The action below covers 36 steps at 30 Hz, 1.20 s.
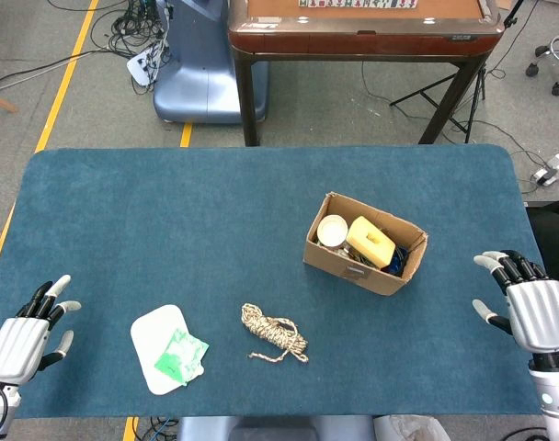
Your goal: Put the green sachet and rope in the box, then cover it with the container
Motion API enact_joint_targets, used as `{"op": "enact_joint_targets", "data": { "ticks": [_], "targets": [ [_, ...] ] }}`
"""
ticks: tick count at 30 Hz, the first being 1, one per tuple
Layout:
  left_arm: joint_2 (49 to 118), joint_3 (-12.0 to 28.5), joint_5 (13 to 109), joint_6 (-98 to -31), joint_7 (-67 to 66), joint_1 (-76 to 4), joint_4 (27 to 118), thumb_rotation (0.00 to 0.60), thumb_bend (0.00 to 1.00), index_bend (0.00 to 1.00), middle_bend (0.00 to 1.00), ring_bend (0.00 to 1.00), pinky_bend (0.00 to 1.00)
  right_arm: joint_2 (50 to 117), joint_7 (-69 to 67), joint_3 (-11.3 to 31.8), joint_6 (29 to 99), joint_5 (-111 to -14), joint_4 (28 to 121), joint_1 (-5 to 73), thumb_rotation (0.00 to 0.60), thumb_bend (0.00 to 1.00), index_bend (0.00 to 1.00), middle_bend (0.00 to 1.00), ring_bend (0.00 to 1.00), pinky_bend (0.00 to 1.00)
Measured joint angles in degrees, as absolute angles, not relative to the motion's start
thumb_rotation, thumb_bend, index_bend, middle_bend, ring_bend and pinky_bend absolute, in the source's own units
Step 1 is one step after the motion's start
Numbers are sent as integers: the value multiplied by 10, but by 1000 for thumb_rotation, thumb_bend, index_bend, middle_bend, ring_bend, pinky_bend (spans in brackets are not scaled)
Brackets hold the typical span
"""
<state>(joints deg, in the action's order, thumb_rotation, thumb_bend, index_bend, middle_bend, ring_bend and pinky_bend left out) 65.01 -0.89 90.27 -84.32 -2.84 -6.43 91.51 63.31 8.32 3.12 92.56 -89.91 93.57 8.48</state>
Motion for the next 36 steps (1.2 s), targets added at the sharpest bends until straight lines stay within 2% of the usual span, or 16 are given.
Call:
{"op": "enact_joint_targets", "data": {
  "ticks": [7,10,15,18,28,33,36],
  "targets": [
    [651,-7,896,-841,-32,-63,915,600,406,321,74,9,282,636,70,41,902,-886,935,91,600,0,327,309,227,426],
    [651,-7,892,-838,-28,-63,916,600,405,321,74,9,283,640,77,43,886,-872,938,93,600,0,319,302,213,385],
    [647,-9,901,-835,-20,-66,917,600,405,322,74,9,283,652,92,48,839,-820,949,100,600,0,215,222,135,264],
    [645,-10,903,-833,-13,-67,916,600,405,322,74,9,284,674,86,53,807,-789,945,107,600,0,189,171,92,215],
    [639,-11,908,-838,-2,-66,918,600,405,322,74,9,284,747,-42,62,733,-763,863,129,600,0,77,61,6,136],
    [638,-11,907,-837,-5,-65,919,600,405,322,74,9,284,759,-89,54,692,-764,849,138,600,0,4,9,0,94],
    [638,-12,907,-836,-7,-65,920,600,405,322,74,9,284,761,-113,48,663,-767,841,146,600,0,0,0,0,73]
  ]
}}
